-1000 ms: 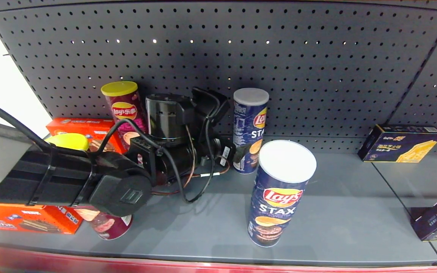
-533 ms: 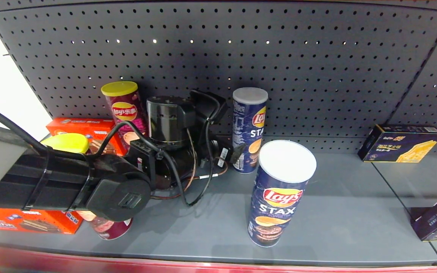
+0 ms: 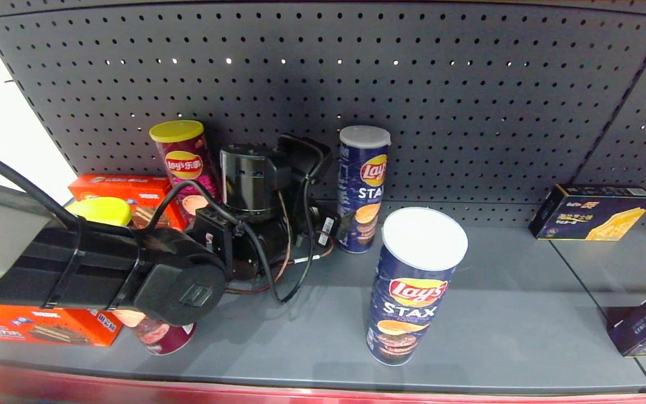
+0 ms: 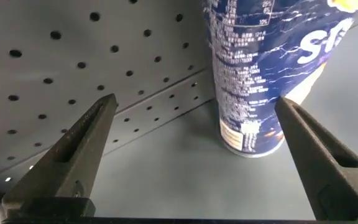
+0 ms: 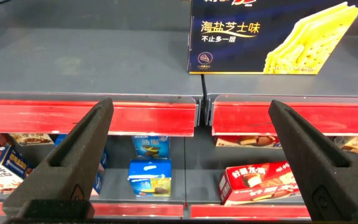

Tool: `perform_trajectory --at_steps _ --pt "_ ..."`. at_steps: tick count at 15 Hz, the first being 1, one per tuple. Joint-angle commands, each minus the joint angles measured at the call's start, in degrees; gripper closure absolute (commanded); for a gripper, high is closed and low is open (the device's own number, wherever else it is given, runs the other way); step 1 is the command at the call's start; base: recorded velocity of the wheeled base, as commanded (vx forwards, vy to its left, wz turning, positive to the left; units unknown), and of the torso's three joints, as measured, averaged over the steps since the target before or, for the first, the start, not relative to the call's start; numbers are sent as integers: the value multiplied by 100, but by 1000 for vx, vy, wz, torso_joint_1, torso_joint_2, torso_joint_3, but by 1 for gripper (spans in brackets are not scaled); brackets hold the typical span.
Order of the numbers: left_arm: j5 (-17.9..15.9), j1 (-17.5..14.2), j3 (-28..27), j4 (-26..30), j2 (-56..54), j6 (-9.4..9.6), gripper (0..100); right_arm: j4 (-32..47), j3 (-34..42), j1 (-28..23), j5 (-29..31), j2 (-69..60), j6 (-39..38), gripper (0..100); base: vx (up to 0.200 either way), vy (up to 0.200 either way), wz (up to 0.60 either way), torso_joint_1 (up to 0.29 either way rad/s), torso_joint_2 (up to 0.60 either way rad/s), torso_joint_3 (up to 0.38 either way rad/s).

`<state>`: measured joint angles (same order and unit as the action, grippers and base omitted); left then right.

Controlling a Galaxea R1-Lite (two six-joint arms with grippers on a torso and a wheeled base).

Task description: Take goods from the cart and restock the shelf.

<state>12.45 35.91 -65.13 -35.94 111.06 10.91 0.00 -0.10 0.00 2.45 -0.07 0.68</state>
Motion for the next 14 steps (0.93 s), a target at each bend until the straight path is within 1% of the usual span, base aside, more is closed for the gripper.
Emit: perform_trajectory --at_steps 1,5,6,7,10,12,14 --pt "12 3 1 -1 39 -1 0 -9 1 0 1 7 2 0 0 0 0 0 0 0" --pt "-76 91 45 -19 13 -45 0 0 1 0 1 7 2 0 0 0 0 0 0 0" --pt "-199 109 80 -27 -5 -45 0 0 1 0 1 7 2 0 0 0 0 0 0 0" --pt "-234 109 106 -36 -14 -45 0 -9 1 0 1 7 2 0 0 0 0 0 0 0" --pt "-181 30 97 -27 13 -45 0 0 1 0 1 7 2 0 0 0 0 0 0 0" --pt "39 -85 62 -1 21 -36 0 0 1 0 1 7 2 0 0 0 0 0 0 0" --pt "74 -137 71 -1 30 -36 0 0 1 0 1 7 2 0 0 0 0 0 0 0"
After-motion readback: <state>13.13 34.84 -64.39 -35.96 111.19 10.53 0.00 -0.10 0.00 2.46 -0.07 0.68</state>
